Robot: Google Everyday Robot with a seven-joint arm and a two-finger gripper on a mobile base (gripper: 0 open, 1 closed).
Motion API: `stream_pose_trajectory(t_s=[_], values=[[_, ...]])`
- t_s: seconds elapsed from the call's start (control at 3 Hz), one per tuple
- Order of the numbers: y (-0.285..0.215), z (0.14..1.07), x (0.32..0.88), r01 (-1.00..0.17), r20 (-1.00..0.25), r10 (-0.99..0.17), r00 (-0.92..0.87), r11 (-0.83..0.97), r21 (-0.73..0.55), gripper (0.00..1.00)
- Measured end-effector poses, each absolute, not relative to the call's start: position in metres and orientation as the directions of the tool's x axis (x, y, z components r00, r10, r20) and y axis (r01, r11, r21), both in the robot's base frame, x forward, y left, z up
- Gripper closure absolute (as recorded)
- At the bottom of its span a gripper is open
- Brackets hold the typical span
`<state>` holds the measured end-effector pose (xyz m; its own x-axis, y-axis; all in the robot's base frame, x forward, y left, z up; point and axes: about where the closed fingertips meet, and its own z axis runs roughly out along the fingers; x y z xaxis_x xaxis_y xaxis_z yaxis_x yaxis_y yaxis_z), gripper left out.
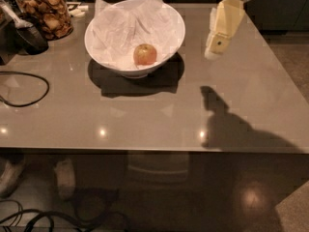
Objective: Pick apple from white bowl
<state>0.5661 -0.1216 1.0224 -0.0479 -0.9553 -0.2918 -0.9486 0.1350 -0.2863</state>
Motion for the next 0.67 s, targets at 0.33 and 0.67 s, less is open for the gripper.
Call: stream_pose_trajectory(t_s=[0.33, 0.67], values=[[-0.108, 1.029, 0.586, -0.949, -0.299, -0.954, -0.018, 0.111, -0.296, 0.00], [-0.097, 1.030, 0.608, -0.950, -0.296, -0.955, 0.002, 0.091, -0.299, 0.05]])
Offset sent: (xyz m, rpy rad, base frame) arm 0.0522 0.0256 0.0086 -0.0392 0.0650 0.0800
